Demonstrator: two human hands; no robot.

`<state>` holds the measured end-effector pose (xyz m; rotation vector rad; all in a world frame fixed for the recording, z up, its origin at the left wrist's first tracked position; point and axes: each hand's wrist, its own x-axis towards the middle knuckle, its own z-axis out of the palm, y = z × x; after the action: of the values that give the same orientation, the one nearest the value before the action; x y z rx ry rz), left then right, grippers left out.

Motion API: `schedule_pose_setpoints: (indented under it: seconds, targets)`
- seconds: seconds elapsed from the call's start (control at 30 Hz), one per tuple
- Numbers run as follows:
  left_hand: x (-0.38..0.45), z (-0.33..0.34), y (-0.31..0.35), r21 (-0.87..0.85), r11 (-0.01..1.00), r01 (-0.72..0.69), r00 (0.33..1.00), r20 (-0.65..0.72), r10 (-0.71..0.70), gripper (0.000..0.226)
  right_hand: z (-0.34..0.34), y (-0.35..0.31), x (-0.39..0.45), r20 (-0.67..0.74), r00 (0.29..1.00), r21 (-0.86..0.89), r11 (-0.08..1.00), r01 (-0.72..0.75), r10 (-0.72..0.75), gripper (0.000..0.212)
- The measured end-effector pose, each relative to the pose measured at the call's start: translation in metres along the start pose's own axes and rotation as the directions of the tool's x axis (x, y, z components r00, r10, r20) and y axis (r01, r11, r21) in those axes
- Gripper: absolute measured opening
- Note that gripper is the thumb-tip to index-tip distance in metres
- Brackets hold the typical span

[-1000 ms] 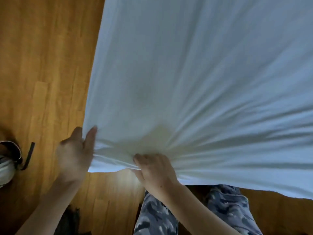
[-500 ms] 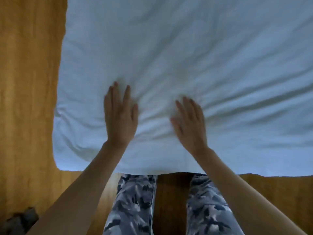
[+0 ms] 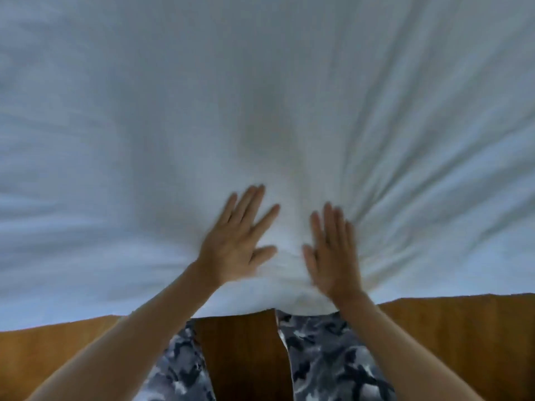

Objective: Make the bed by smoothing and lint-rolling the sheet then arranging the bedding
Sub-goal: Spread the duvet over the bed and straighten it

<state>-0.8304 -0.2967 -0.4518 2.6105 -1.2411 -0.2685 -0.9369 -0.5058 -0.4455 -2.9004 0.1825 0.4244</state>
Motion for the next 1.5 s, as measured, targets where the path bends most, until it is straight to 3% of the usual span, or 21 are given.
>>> schedule_pose_setpoints:
  seconds: [0.13,0.27,0.37,0.43,0.53,0.77,0.93,1.03,1.13,1.27,1.4,1.5]
  targets:
    - [0.015,0.016,0.069,-0.036,0.987,-0.155,0.984,0.082,0.157,0.069,-0.016,0.034,-0.014,0.048,0.984,-0.015,0.985,0.173,-0.172,0.060]
    - [0.031,0.014,0.109,-0.112,0.973,-0.200,0.969,0.122,0.213,0.068,-0.050,0.064,-0.007,0.021,0.971,0.146,0.961,0.233,-0.239,0.046]
    - [0.065,-0.002,0.123,-0.266,0.960,-0.083,0.993,-0.101,0.058,0.041,-0.079,0.102,0.016,-0.052,0.989,0.091,0.986,0.142,-0.138,0.043]
    - [0.102,-0.014,0.125,-0.292,0.956,0.038,0.968,-0.227,-0.108,0.027,-0.094,0.127,0.041,-0.097,0.995,0.038,0.999,0.018,-0.014,0.049]
    - [0.164,-0.025,0.120,-0.251,0.938,0.238,0.921,-0.248,-0.300,0.035,-0.111,0.158,0.082,-0.099,0.990,-0.016,0.995,-0.102,0.100,0.055]
    - [0.289,-0.013,0.070,-0.024,0.875,0.484,0.860,-0.171,-0.481,0.058,-0.115,0.233,0.165,-0.160,0.971,-0.021,0.983,-0.182,0.176,0.061]
    - [0.342,0.025,0.166,0.048,0.923,0.382,0.921,-0.097,-0.376,0.064,-0.116,0.382,0.130,-0.204,0.957,-0.051,0.974,-0.219,0.204,0.060]
    - [0.380,0.053,0.274,0.035,0.947,0.318,0.946,-0.070,-0.315,0.066,-0.124,0.504,0.065,-0.202,0.928,-0.061,0.941,-0.332,0.314,0.060]
    - [0.425,0.082,0.396,-0.011,0.988,0.153,0.988,0.012,-0.153,0.065,-0.140,0.627,-0.010,-0.175,0.879,-0.072,0.885,-0.460,0.443,0.061]
    - [0.479,0.117,0.537,-0.043,0.999,-0.022,0.995,0.101,0.026,0.065,-0.167,0.764,-0.092,-0.119,0.847,-0.123,0.839,-0.530,0.518,0.062]
    - [0.514,0.137,0.621,-0.043,0.974,-0.224,0.967,0.114,0.228,0.062,-0.186,0.830,-0.144,-0.110,0.916,-0.249,0.881,-0.402,0.387,0.059]
    - [0.521,0.142,0.656,-0.051,0.930,-0.363,0.915,0.169,0.367,0.064,-0.197,0.841,-0.153,-0.258,0.913,-0.222,0.900,-0.375,0.317,0.054]
